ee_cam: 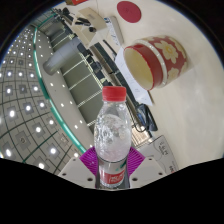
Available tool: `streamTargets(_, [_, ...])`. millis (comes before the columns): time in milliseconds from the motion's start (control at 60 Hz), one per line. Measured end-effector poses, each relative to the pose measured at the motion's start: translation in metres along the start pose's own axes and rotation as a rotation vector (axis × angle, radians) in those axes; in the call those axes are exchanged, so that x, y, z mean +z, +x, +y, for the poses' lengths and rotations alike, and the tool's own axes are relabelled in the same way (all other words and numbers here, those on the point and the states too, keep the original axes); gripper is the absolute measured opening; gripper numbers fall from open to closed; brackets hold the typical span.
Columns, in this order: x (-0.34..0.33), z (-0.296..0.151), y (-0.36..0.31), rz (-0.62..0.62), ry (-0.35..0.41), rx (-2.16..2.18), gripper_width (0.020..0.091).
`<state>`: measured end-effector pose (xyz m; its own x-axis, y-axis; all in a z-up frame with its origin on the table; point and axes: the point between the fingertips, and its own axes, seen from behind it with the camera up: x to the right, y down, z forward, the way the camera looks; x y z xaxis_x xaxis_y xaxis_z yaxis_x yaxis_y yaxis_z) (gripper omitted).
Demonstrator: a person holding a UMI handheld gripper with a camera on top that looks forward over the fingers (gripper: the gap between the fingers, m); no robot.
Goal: Pour water
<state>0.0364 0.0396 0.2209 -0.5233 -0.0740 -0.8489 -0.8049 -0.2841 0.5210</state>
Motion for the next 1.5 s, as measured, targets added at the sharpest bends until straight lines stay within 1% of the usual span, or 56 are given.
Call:
streamTargets(50, [0.007,-0.010,0.009,0.015,0.009,-0.007,0.0329])
streamTargets(133, [-0.003,-0.015,0.006,0.013,0.001,0.018,0.0333])
streamTargets(150, [0.005,-0.017,0.010,0.016,0.000,0.019,0.0332])
streamTargets(233, [0.009,-0.020,0.014,0.041,-0.011,0.003,0.0330])
streamTargets(300, [-0.002,-0.012,0.010,0.069,-0.025,-0.050,0.0331])
streamTargets(417, [0.000,-0.007,0.003,0.128,-0.076,-0.296,0.0331])
streamTargets(433, [-0.013,0.001,0.000,0.136,-0.086,-0.337,0.0332])
streamTargets(450, [0.000,-0.009,0.001,0.146,-0.092,-0.391,0.0332])
streamTargets(533, [0.000,-0.020,-0.015,0.188,-0.109,-0.648,0.0332])
streamTargets(550, [-0.017,-0.011,-0.025,0.193,-0.111,-0.700,0.0332])
streamTargets(567, [-0.004,-0.025,-0.024,0.196,-0.109,-0.759,0.0332])
streamTargets(667, [-0.011,-0.053,-0.069,0.221,-0.072,-1.108,0.0333])
streamTargets(833, [-0.021,-0.118,-0.134,0.299,0.071,-1.615,0.0335])
streamTargets(900, [-0.026,-0.144,-0.146,0.352,0.119,-1.793,0.0334])
streamTargets(967, [-0.034,-0.175,-0.144,0.417,0.145,-1.941,0.0333])
streamTargets(1067, [-0.048,-0.212,-0.130,0.510,0.135,-2.050,0.0334])
streamTargets(1200, [-0.058,-0.257,-0.081,0.588,0.080,-2.054,0.0333])
streamTargets(1267, [-0.056,-0.275,-0.056,0.619,0.066,-2.042,0.0333])
streamTargets(1450, [-0.071,-0.306,-0.025,0.677,0.054,-2.039,0.0344])
streamTargets(1467, [-0.071,-0.303,-0.029,0.650,0.072,-2.043,0.0352])
streamTargets(1500, [-0.072,-0.303,-0.028,0.642,0.080,-2.034,0.0370])
